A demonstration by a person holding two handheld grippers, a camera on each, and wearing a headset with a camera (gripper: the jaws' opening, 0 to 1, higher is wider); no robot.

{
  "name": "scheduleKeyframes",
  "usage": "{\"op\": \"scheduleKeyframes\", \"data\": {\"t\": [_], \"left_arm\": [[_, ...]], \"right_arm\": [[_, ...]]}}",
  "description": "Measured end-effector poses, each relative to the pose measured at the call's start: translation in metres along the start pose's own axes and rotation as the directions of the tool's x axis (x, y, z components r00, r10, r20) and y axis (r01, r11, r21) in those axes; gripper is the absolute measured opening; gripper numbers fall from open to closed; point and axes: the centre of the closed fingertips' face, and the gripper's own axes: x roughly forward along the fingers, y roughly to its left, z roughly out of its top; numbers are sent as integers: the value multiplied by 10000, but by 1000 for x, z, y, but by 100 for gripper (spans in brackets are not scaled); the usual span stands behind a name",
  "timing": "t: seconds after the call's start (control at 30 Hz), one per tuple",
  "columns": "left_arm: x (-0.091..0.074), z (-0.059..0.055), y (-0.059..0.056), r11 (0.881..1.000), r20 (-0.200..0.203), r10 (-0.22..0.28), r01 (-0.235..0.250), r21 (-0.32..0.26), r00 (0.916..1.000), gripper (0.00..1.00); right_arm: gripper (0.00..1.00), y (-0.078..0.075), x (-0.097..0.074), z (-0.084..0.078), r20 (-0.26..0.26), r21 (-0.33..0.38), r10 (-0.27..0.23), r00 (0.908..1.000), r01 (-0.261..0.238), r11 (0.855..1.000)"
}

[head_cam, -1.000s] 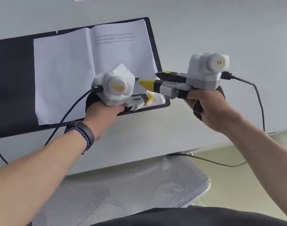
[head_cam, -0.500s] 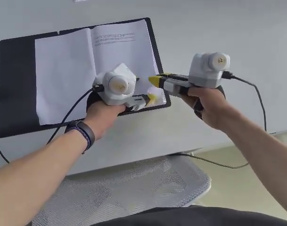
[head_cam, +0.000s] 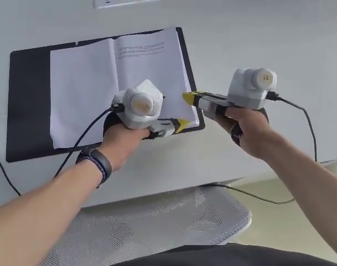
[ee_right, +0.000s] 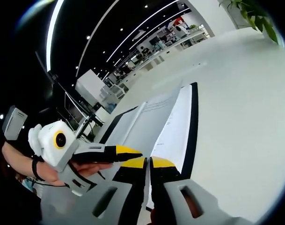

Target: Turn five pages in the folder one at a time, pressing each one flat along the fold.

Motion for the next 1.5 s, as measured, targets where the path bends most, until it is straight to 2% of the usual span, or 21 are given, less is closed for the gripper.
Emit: {"op": "scheduleKeyframes", "data": {"t": [0.23, 0.53, 0.77, 0.97, 1.2, 1.5], "left_arm": [[-17, 10, 6, 9995, 306, 298, -296, -83, 9991, 56], [-41, 16, 17, 9979, 617, 616, -602, -240, 9962, 61], [-57, 13, 30, 9960, 771, 851, -826, -350, 9934, 63], [-74, 5, 42, 9928, 806, 1138, -1102, -472, 9902, 64], [-97, -4, 56, 9874, 847, 1501, -1451, -625, 9850, 64], [-135, -15, 77, 9753, 1065, 2073, -1970, -1003, 9725, 65]], "right_arm": [[0, 5, -1, 5, 127, 139, -16, 9999, 14, 9999], [0, 13, -5, 17, 339, 291, -37, 9994, 27, 9996], [0, 22, -6, 21, 422, 254, -76, 9991, 65, 9997], [0, 30, -4, 29, 591, 239, 18, 9982, -32, 9997], [0, 51, 2, 42, 781, 12, 354, 9963, -356, 9994], [0, 94, 19, 56, 924, -556, 1021, 9905, -972, 9937]]}}
